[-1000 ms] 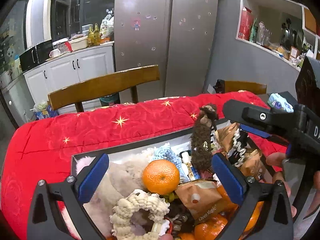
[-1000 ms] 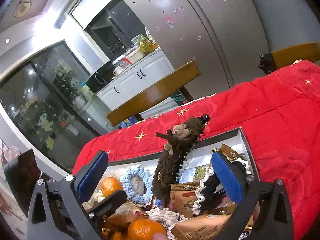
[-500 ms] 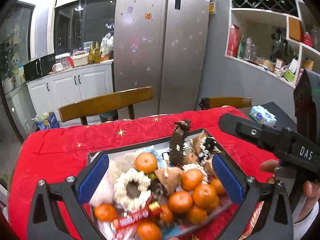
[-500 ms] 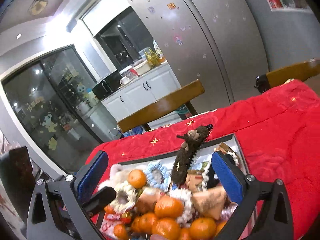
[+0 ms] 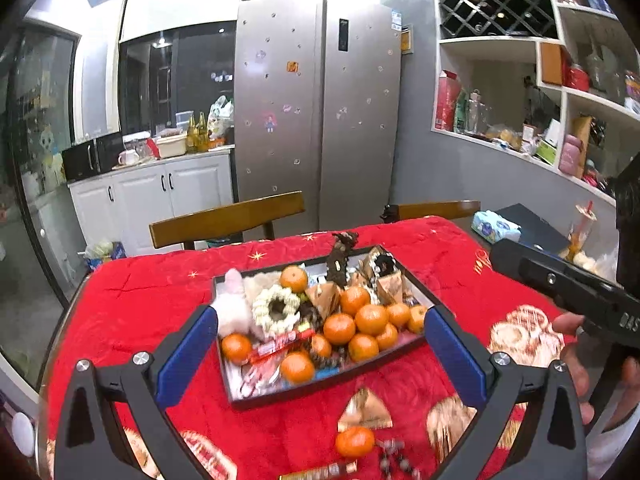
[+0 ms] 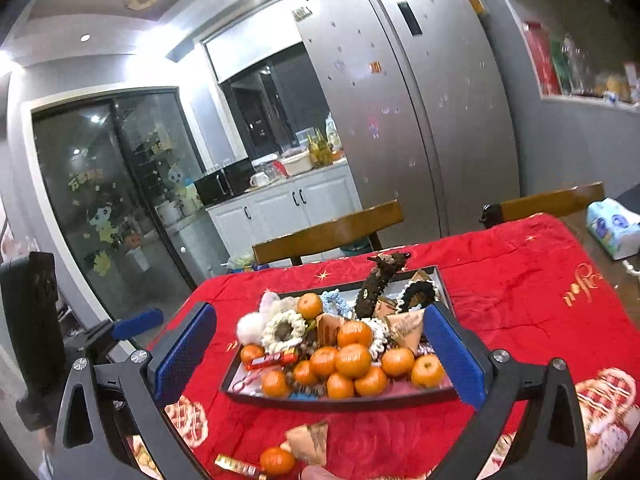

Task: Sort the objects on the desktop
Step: 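Withdraw both open tools from the tray toward the loose items, then close the right tool on the gold candy packet while the left tool closes on the gold bar box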

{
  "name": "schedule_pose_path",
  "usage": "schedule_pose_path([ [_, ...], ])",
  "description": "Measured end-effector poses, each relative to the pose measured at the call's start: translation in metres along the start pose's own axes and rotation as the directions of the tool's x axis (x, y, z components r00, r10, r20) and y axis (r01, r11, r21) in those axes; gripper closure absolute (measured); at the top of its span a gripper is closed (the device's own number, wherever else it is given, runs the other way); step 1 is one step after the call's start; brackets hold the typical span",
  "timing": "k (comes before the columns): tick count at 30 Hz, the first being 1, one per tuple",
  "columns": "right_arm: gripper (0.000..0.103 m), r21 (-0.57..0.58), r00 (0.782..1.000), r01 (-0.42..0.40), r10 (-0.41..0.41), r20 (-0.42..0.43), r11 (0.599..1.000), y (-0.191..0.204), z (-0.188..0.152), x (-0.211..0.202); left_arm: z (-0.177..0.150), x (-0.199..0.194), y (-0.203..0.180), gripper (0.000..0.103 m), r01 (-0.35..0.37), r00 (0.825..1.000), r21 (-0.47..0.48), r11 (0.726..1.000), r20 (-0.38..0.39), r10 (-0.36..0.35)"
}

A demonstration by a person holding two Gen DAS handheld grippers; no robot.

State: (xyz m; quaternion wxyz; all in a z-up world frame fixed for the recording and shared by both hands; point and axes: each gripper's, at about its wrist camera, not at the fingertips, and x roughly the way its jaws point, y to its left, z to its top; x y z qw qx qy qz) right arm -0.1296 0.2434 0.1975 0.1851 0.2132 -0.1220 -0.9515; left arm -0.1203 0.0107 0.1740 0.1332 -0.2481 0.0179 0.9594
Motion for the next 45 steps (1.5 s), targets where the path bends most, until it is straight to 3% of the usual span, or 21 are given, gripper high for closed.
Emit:
schedule_pose_path([
  [9,0.0,-0.037,0.999,0.051,-0.051,-0.007,0.998,0.007,-0.042,-0.021,-0.06,-0.026,-0.005,0.0,-0.026,0.999,0.04,0.999,0.02,0.025],
  [23,0.0,-0.078,0.986,0.075,-0.086,-0.141,0.994,0.004,-0.081,0.026,-0.102,0.033,0.002,0.0,-0.035,0.982,0.032,0.999,-0.182,0.04],
  [30,0.0,-0.061,0.97,0.053,-0.066,-0.235,0.997,-0.003,-0.093,0.057,-0.119,0.056,0.005,0.0,-0.036,0.962,0.008,0.999,-0.272,0.037],
  [40,0.0,-0.157,0.943,0.006,-0.058,-0.328,0.988,0.003,-0.105,0.084,-0.137,0.079,-0.003,0.0,-0.013,0.94,0.016,1.0,-0.342,0.018],
  [45,0.018,-0.137,0.917,-0.037,-0.021,-0.398,0.99,-0.003,-0.115,0.101,-0.147,0.093,0.003,0.0,-0.028,0.919,-0.005,1.0,-0.394,0.024],
])
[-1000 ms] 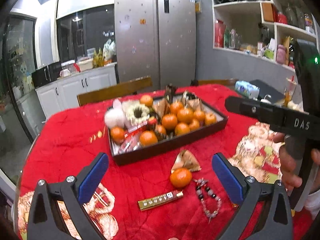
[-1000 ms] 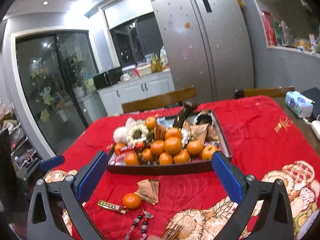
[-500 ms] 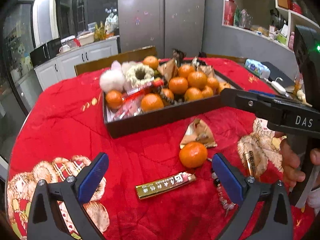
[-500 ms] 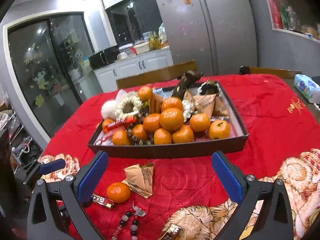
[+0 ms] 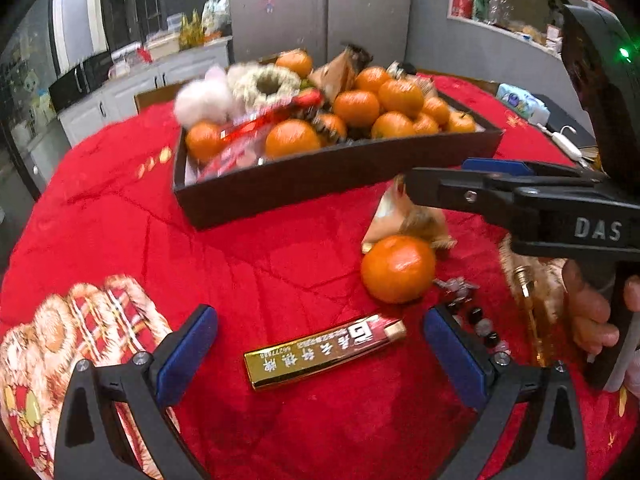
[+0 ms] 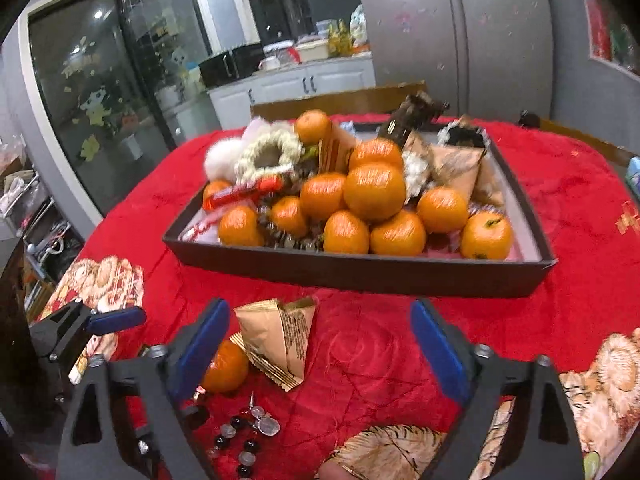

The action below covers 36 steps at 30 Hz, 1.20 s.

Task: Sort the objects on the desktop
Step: 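Close the right tool on the gold candy packet while the left tool closes on the gold bar box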

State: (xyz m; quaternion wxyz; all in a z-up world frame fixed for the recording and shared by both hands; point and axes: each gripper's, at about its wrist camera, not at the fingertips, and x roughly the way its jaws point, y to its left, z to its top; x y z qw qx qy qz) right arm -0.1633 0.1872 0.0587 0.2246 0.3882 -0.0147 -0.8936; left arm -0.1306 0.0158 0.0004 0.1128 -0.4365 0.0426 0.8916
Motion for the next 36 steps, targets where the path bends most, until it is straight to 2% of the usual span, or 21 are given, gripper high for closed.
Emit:
schedule_pose_path([
  [3,0.019,0.021,0.998,-0.038,0.039,-0.041,0.999,-0.005,-0.006,0.01,0.0,0.006,0.001,0.0,-0.005,1.0,-0.005,1.0,-0.02,0.005],
  [8,0.031,0.006,0.993,-0.085,0.085,-0.08,0.996,-0.004,-0.011,0.019,0.0,0.009,-0.002,0.0,-0.011,1.0,0.002,1.0,-0.028,0.011],
  [9,0.034,0.004,0.993,-0.088,0.088,-0.084,0.996,-0.003,-0.011,0.02,0.0,0.009,-0.002,0.0,-0.013,1.0,0.004,1.0,-0.028,0.013],
  [10,0.044,0.0,0.993,-0.088,0.088,-0.081,0.996,-0.002,-0.011,0.019,0.0,0.01,-0.003,0.0,-0.014,0.999,0.004,1.0,-0.028,0.014],
  [11,0.049,-0.004,0.992,-0.096,0.096,-0.082,0.995,-0.001,-0.012,0.019,0.0,0.01,-0.003,0.0,-0.014,1.0,0.004,1.0,-0.028,0.014],
  [14,0.053,-0.022,0.991,-0.101,0.099,-0.095,0.995,0.003,-0.014,0.02,0.001,0.01,-0.004,0.0,-0.011,1.0,0.004,1.0,-0.028,0.011],
  [15,0.058,-0.027,0.991,-0.096,0.093,-0.096,0.995,0.004,-0.015,0.02,0.001,0.011,-0.003,0.0,-0.009,1.0,0.003,1.0,-0.027,0.009],
  [16,0.068,-0.031,0.991,-0.093,0.09,-0.097,0.995,0.005,-0.015,0.02,0.002,0.011,-0.003,0.0,-0.006,1.0,0.003,1.0,-0.026,0.006],
  [17,0.068,-0.033,0.99,-0.103,0.099,-0.096,0.994,0.006,-0.016,0.02,0.002,0.011,-0.004,0.001,-0.004,1.0,0.002,1.0,-0.024,0.004],
  [18,0.069,-0.03,0.99,-0.107,0.104,-0.097,0.994,0.005,-0.017,0.019,0.002,0.011,-0.004,0.004,0.004,1.0,0.003,1.0,-0.019,-0.004],
  [20,0.072,-0.02,0.989,-0.115,0.112,-0.092,0.993,0.003,-0.017,0.018,0.003,0.005,-0.006,0.024,0.013,1.0,0.012,1.0,0.006,-0.013],
  [21,0.073,-0.006,0.989,-0.12,0.119,-0.088,0.993,0.001,-0.017,0.017,0.003,0.003,-0.008,0.026,0.018,1.0,0.02,1.0,0.014,-0.018],
  [23,0.073,0.018,0.988,-0.129,0.13,-0.082,0.991,-0.004,-0.018,0.016,0.003,0.001,-0.009,0.046,0.025,0.999,0.028,0.999,0.024,-0.026],
  [27,0.074,0.072,0.991,-0.119,0.122,-0.045,0.99,-0.015,-0.018,0.009,0.004,0.0,-0.002,0.054,0.038,0.999,-0.001,0.999,0.035,-0.038],
  [28,0.074,0.084,0.991,-0.126,0.129,-0.036,0.988,-0.017,-0.018,0.008,0.003,-0.001,0.003,0.06,0.038,0.999,-0.017,0.999,0.039,-0.037],
  [32,0.074,0.106,0.992,-0.126,0.129,-0.016,0.986,-0.023,-0.02,0.003,-0.003,-0.005,0.013,0.074,0.07,0.996,-0.061,0.996,0.051,-0.067],
  [36,0.074,0.105,0.995,-0.099,0.101,-0.015,0.99,-0.021,-0.022,0.0,-0.006,-0.008,0.017,0.077,0.075,0.996,-0.065,0.995,0.053,-0.071],
])
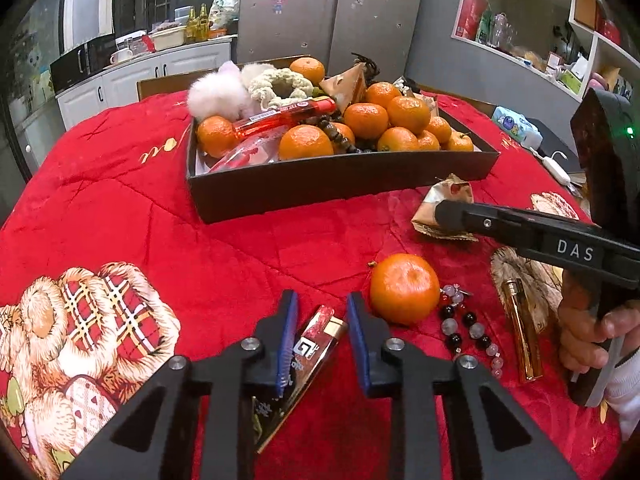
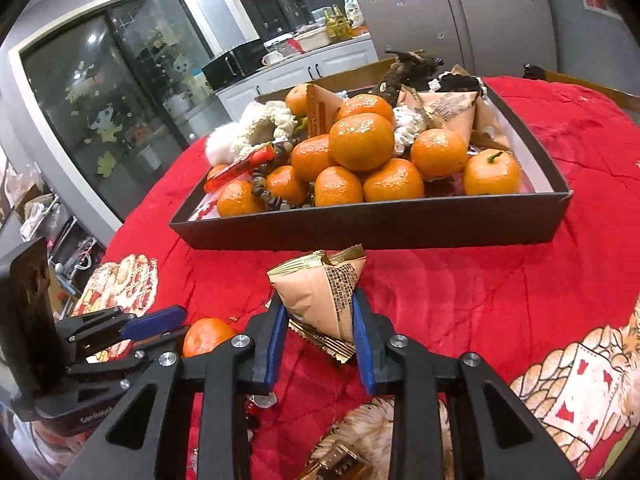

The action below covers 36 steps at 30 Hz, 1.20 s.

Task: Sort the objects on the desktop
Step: 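Close the right tool on the gold candy packet while the left tool closes on the gold bar box, then lift the gold bar box with the left tool while the right tool lifts the candy packet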

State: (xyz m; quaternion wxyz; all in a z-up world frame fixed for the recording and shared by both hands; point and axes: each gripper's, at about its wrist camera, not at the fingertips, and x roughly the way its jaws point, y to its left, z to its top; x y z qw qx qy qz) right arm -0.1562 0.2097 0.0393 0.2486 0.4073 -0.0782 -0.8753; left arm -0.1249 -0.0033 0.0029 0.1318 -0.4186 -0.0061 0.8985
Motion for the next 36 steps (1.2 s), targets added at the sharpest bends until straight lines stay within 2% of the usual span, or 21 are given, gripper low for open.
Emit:
schedule_pose_path([
  [8,0.074,-0.011,1.0,0.021,-0.021,0.01,1.0,0.003,-0.004,-0.005,0.001,-0.001,0.004,0.078,0.018,1.0,-0.017,1.0,-0.013,-0.018],
  [12,0.074,-0.003,1.0,0.01,-0.01,-0.002,1.0,0.002,-0.005,-0.003,-0.001,-0.001,-0.005,0.07,-0.025,0.999,0.016,1.0,-0.025,0.025],
  [17,0.074,0.005,1.0,0.011,-0.011,-0.005,1.0,0.0,-0.006,-0.002,-0.009,-0.005,-0.016,0.07,-0.068,0.998,0.075,0.995,-0.013,0.069],
  [23,0.074,0.013,1.0,0.002,-0.001,-0.019,1.0,-0.002,-0.006,0.0,-0.01,-0.007,-0.012,0.078,-0.035,0.999,0.073,0.997,-0.012,0.036],
  [36,0.074,0.0,1.0,0.001,-0.001,-0.002,1.0,0.001,-0.007,-0.002,-0.006,-0.013,-0.011,0.08,-0.002,1.0,0.055,0.998,0.005,0.001],
])
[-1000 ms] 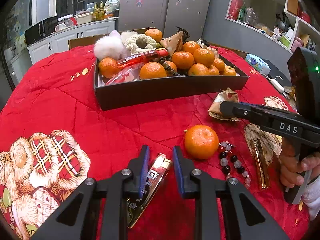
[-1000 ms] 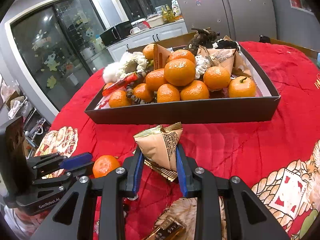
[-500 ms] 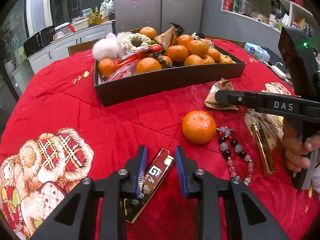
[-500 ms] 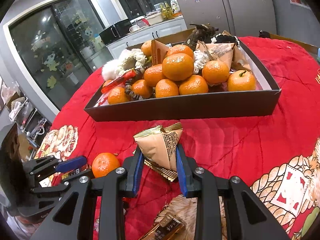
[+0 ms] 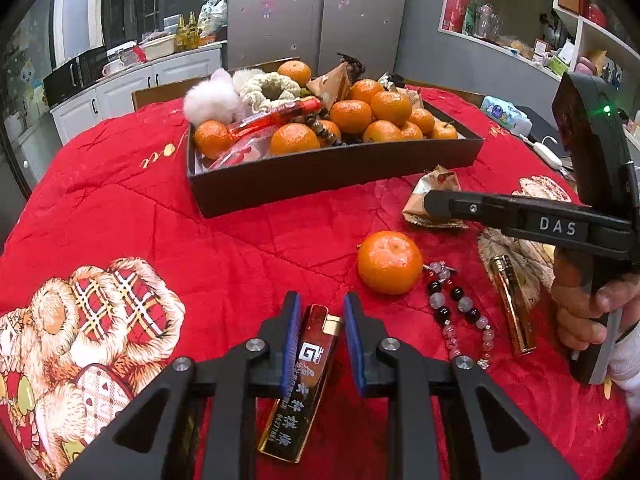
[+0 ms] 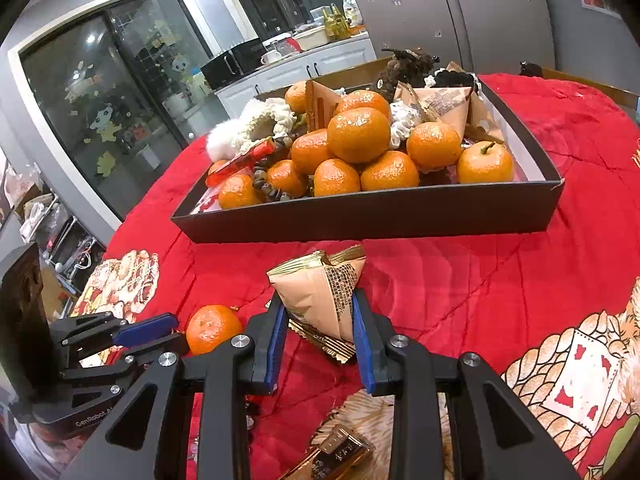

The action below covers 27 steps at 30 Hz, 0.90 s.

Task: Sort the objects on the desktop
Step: 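Lift the gold bar box with the left tool while the right tool lifts the candy packet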

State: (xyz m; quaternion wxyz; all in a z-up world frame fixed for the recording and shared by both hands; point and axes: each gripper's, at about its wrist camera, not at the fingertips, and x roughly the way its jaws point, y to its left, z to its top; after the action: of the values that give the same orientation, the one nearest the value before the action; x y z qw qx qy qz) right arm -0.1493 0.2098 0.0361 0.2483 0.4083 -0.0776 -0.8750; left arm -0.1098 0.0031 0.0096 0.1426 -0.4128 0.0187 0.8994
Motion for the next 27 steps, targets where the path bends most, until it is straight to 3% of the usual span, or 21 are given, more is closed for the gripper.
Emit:
schedule_pose_path([
  [27,0.074,-0.044,0.997,0.017,-0.014,0.076,0.999,0.017,0.014,-0.025,0.029,-0.04,0.004,0.081,0.012,0.992,-0.039,0.999,0.126,-0.007],
])
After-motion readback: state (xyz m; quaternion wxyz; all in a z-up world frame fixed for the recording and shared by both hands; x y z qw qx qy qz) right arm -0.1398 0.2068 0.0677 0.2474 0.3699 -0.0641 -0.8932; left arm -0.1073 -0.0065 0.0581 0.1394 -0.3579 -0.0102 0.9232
